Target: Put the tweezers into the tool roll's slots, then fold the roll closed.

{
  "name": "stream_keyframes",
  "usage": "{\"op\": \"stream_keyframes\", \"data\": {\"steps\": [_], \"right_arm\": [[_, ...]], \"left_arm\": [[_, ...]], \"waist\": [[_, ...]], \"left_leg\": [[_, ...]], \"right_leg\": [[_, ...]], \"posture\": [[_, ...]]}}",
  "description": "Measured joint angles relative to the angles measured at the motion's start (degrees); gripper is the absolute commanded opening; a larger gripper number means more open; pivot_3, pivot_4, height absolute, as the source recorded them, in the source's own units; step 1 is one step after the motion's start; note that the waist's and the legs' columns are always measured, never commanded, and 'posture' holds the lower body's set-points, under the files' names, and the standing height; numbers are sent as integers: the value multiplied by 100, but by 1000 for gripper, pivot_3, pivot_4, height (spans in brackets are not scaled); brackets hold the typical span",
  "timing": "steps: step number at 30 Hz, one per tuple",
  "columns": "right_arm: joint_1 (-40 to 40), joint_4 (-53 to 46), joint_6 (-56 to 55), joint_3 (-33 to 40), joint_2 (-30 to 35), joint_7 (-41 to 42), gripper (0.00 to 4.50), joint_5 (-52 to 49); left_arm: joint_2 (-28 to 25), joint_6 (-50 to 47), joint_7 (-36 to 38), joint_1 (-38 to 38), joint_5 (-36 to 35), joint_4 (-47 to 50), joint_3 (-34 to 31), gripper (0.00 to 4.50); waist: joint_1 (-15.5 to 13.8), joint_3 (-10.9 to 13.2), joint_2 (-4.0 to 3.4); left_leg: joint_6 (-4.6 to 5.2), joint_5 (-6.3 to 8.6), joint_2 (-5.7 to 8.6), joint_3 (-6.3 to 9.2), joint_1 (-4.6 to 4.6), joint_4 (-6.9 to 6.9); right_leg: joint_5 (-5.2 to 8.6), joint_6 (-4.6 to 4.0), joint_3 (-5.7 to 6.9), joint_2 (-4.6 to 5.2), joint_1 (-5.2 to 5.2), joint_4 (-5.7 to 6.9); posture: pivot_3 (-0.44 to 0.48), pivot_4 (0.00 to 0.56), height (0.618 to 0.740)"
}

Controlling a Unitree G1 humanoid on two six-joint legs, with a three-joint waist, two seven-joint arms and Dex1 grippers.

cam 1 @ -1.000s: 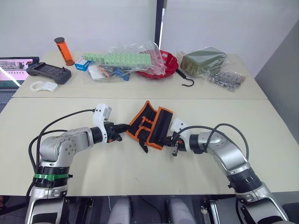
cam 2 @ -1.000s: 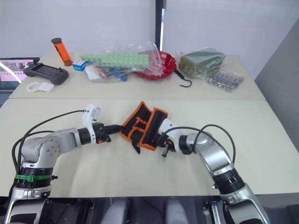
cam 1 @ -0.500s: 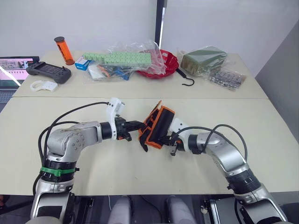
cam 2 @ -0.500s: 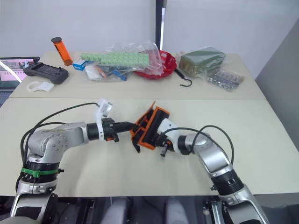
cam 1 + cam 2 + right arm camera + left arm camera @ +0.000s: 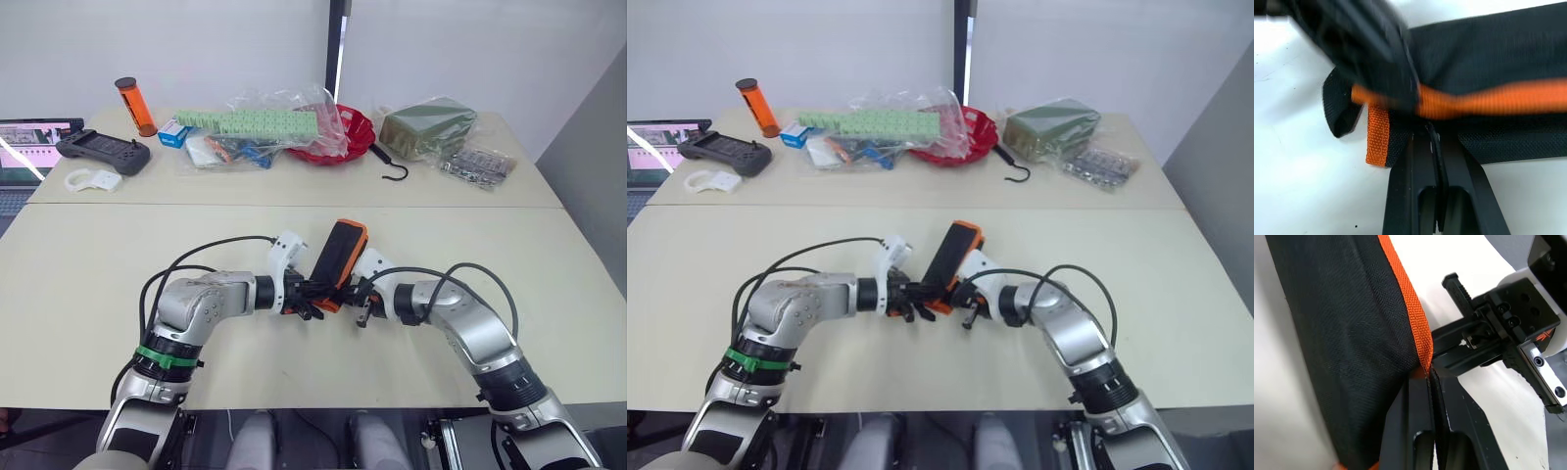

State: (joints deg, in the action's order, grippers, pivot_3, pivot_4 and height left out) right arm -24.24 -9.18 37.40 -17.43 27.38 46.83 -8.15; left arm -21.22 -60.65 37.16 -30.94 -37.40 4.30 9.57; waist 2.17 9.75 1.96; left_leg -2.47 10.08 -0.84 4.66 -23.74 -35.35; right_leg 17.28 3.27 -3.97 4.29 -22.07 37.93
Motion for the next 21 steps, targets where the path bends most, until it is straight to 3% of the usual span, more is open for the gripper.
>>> {"op": "stream_keyframes", "data": {"steps": [15,21], "right_arm": [[109,-159,202,84,148,-72,0,-107],[-79,-619,848,571,470,137,0,-679]], "left_arm": [[269,283,18,-11,658,-398,304,44],[149,308,218,59,821,-361,462,44]], "waist": [[-66,-2,-1],[-64,-3,-4]], "left_leg": [[3,0,1,1,63,0],[5,1,0,0,63,6]], "right_leg": [[2,3,4,2,79,-29],[2,3,4,1,78,-33]], "posture": [[0,150,740],[0,150,740]]}}
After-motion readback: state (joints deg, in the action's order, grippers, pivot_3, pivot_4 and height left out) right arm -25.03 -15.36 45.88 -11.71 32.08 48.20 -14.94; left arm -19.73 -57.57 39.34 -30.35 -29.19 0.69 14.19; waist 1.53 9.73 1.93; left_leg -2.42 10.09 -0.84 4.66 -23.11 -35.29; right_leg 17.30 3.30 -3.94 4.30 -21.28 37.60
